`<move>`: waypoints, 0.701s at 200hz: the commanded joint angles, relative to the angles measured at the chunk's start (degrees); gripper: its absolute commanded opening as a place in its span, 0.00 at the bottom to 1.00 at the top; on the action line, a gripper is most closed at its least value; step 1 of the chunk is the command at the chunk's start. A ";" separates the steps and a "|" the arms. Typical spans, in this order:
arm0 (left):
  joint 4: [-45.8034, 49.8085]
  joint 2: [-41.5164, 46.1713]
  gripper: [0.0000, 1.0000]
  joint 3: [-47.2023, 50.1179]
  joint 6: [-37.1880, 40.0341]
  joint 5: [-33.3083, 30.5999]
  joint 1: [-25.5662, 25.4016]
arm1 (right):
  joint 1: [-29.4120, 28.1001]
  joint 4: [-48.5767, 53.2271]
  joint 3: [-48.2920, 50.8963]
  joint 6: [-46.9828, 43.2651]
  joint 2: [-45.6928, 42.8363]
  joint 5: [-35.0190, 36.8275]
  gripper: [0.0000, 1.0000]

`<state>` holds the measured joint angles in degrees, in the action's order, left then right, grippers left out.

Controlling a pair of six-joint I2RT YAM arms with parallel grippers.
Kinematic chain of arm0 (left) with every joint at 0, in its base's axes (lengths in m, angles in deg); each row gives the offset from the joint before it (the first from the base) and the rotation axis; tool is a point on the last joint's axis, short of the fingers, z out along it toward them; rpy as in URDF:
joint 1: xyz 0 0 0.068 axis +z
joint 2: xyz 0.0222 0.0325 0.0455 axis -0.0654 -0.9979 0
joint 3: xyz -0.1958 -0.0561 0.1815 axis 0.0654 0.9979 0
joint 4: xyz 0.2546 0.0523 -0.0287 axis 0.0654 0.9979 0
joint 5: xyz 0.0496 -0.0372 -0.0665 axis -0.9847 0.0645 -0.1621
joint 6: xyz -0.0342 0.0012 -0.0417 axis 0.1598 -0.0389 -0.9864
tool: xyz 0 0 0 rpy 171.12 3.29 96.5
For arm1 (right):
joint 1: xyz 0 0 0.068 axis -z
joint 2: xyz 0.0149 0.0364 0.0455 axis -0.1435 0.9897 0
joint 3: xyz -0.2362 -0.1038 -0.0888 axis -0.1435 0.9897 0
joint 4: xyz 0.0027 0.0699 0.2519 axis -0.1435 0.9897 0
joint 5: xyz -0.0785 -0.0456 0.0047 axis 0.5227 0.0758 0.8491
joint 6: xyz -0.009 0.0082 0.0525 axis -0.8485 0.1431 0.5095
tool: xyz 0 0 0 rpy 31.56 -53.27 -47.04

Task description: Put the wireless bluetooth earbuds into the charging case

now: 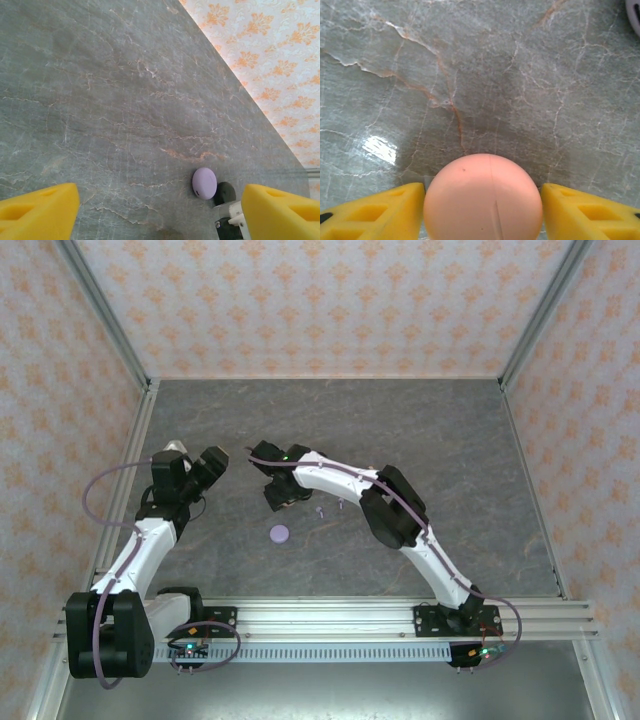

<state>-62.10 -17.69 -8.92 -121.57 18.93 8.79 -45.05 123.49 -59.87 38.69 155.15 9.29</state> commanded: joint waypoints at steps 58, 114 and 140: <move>0.18 0.30 0.84 0.00 0.41 1.15 0.72 | -0.66 0.83 2.81 -1.48 -2.01 1.24 0.48; 0.20 1.30 0.81 -2.93 2.20 10.24 0.59 | -0.31 -9.67 14.00 -6.52 -17.82 2.81 0.45; -2.54 2.19 0.79 -4.15 1.88 16.51 0.03 | -0.14 -14.85 20.48 -11.03 -27.66 2.81 0.43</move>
<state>-62.12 -17.58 -10.19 -120.87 27.63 8.79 -45.22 115.49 -43.04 33.07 138.10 10.41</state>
